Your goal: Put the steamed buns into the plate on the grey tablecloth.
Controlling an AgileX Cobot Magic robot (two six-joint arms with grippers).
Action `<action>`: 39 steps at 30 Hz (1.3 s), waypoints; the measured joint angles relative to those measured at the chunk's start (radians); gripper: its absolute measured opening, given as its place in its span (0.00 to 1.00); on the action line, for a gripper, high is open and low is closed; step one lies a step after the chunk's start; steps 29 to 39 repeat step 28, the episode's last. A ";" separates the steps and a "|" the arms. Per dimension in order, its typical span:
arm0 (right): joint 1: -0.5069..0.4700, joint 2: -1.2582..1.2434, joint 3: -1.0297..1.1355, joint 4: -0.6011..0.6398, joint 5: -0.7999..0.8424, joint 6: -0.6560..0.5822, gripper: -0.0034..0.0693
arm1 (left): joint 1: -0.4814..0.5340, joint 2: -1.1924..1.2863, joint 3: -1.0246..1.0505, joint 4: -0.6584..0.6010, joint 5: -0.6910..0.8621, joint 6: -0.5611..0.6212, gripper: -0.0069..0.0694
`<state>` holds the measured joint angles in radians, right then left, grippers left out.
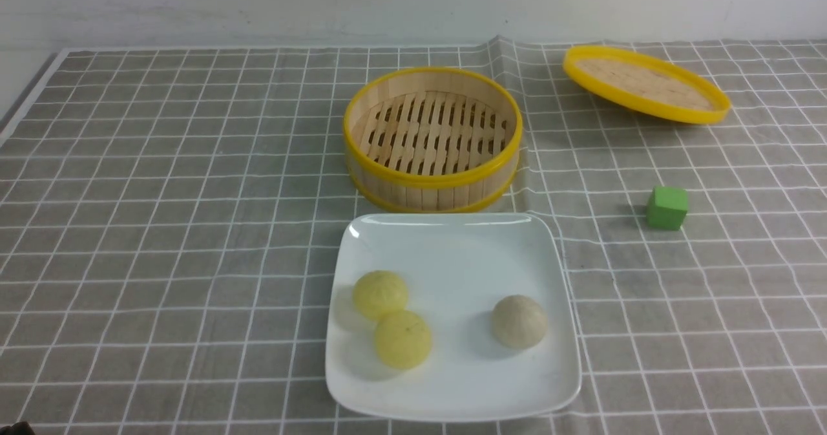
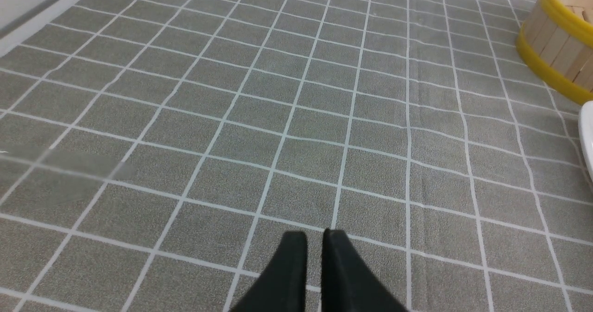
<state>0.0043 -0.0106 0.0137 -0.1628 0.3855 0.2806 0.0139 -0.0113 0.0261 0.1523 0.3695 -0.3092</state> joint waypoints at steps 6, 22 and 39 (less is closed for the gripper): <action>0.000 0.000 0.000 0.000 0.000 0.000 0.26 | 0.000 0.000 0.000 0.000 0.000 0.000 0.20; 0.000 0.000 0.000 0.000 0.000 0.000 0.29 | 0.000 0.000 0.000 0.000 0.000 0.000 0.23; 0.000 0.000 0.000 0.000 0.000 0.000 0.31 | 0.000 0.000 0.000 0.000 0.000 0.000 0.23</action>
